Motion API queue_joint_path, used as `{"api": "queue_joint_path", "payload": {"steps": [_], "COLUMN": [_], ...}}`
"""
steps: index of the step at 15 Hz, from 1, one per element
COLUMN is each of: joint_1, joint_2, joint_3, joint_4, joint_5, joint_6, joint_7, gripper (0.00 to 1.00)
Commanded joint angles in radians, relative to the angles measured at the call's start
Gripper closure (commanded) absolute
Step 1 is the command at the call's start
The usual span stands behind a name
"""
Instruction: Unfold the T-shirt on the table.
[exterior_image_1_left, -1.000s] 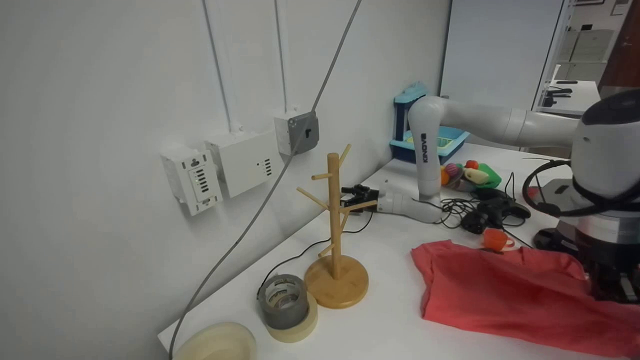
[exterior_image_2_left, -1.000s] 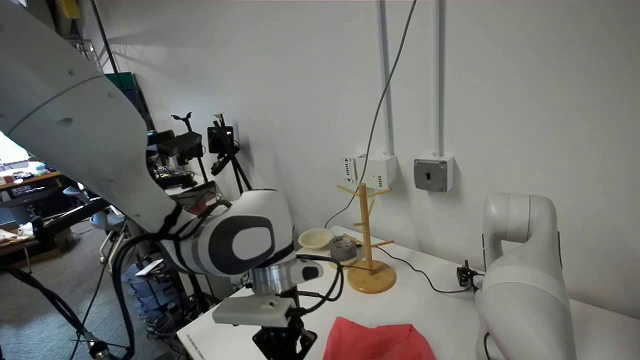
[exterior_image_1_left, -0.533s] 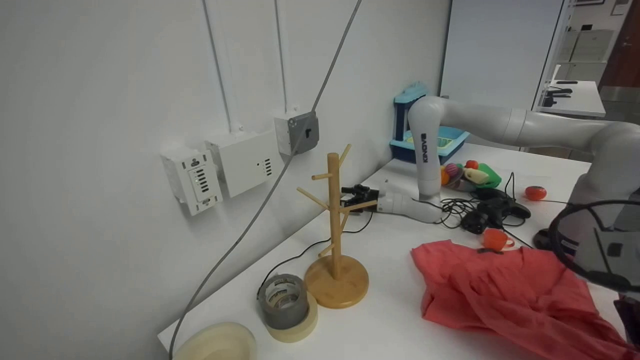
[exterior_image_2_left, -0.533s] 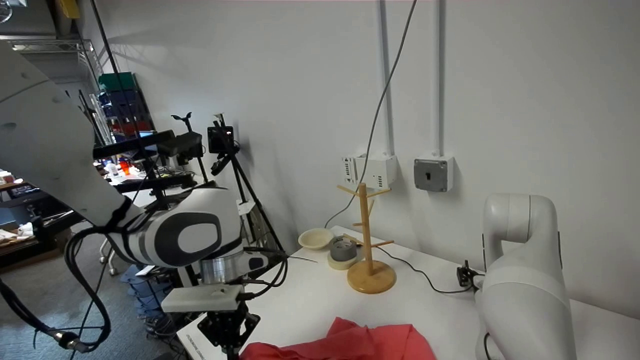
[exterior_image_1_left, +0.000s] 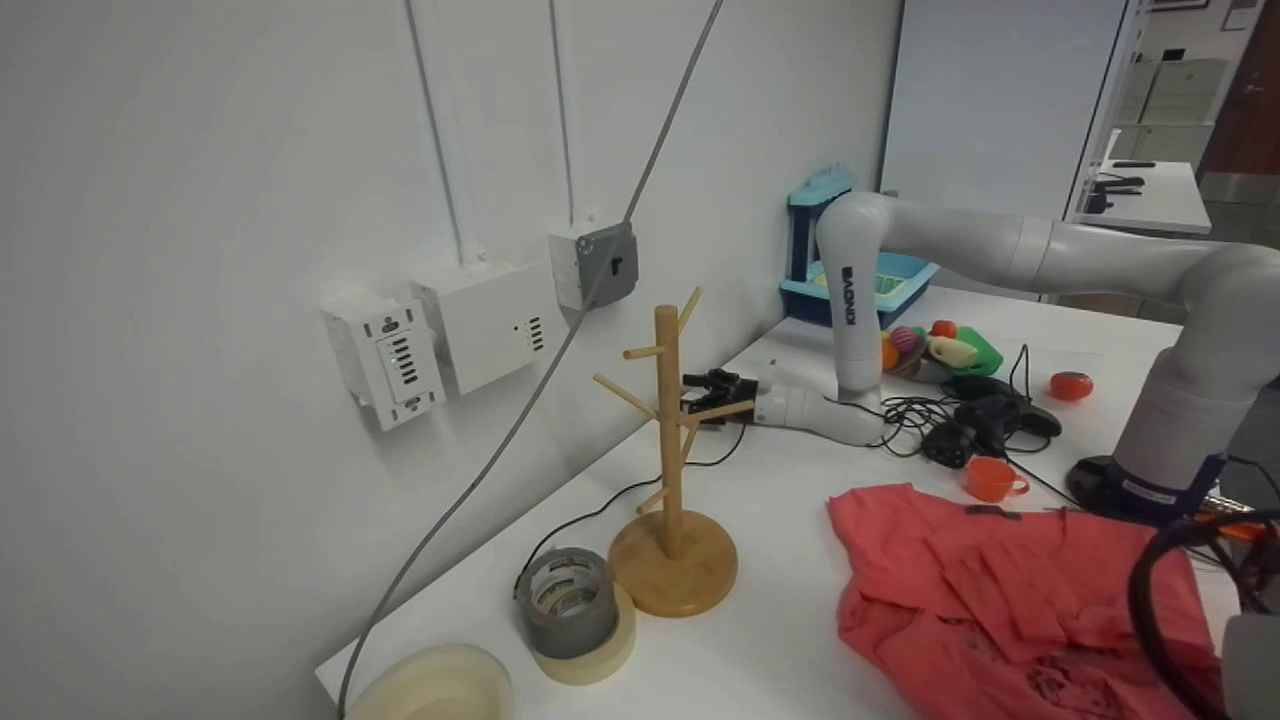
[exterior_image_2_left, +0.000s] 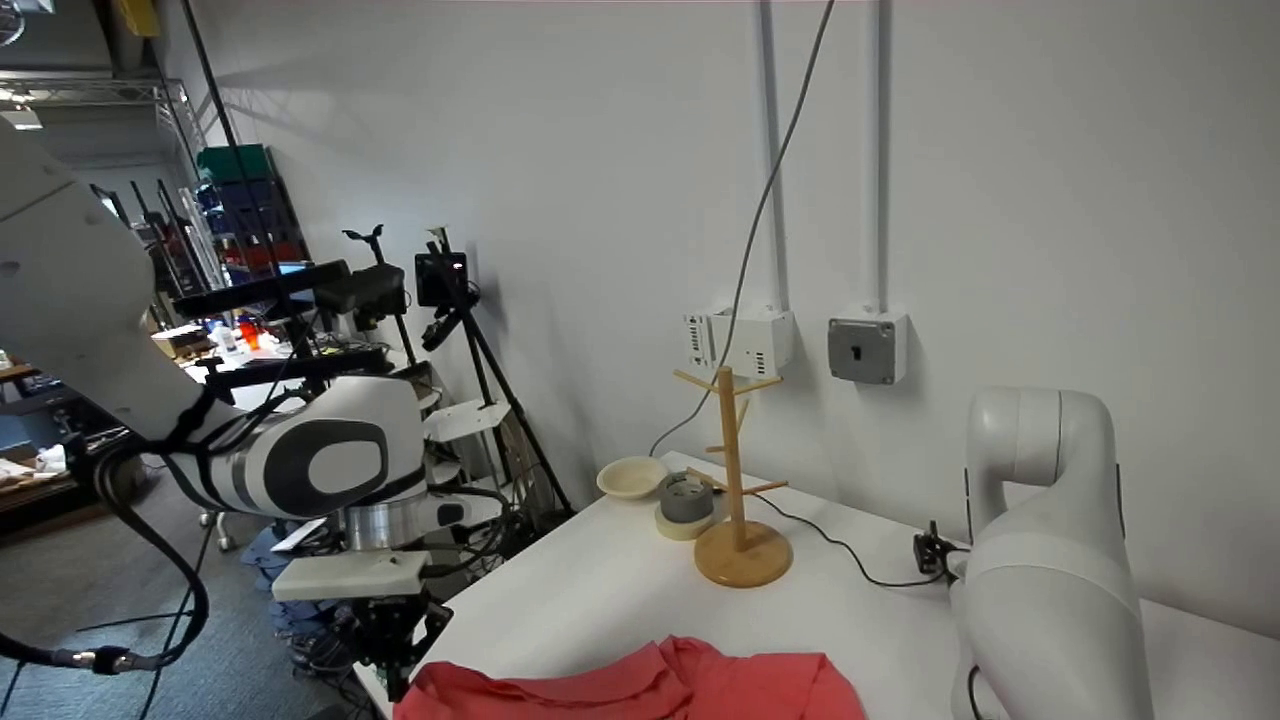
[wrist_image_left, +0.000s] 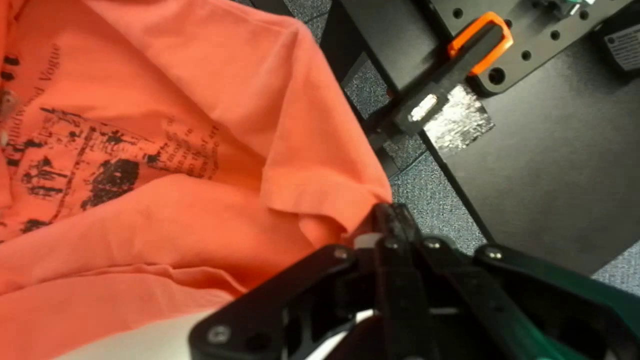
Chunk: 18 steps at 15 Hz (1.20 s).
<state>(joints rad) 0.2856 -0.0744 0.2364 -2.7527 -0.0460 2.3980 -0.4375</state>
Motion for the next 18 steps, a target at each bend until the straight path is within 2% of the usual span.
{"api": "queue_joint_path", "payload": {"steps": [1,4,5,6,9,12,16,18], "joint_1": [0.044,0.06,0.056,0.047,0.032,0.021,-0.005,-0.021], "joint_2": [-0.009,-0.008,-0.004,-0.005,-0.03,-0.044,-0.01,0.031], "joint_3": [0.027,0.041,0.042,0.038,0.034,0.019,-0.005,-0.017], "joint_4": [0.003,0.003,0.004,0.004,0.003,0.006,0.006,0.014], "joint_5": [0.116,0.151,0.129,0.105,0.035,0.034,0.0,0.001], "joint_6": [-0.014,-0.005,-0.002,-0.011,-0.073,-0.102,0.044,0.134], "joint_7": [-0.052,-0.04,-0.028,-0.021,0.039,0.044,0.064,0.085], "gripper": [1.0,1.0,0.74,0.73,0.52,0.28,0.0,0.0]}}
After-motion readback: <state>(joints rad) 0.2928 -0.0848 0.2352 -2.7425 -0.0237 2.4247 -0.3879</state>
